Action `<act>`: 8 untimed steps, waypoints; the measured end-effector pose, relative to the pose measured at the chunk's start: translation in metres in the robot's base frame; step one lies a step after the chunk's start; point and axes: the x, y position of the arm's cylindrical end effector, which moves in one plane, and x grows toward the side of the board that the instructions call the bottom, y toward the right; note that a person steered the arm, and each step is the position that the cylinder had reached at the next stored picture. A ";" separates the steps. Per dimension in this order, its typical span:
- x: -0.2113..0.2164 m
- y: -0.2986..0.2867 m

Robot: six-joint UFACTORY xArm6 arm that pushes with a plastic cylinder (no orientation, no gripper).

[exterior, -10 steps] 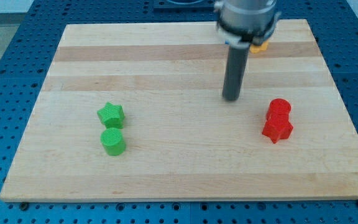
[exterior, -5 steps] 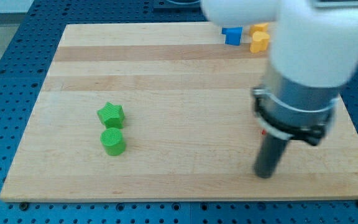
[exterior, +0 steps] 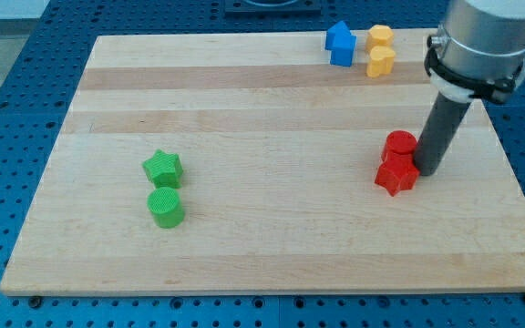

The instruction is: Separate the red circle and the red star

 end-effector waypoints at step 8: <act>-0.014 -0.049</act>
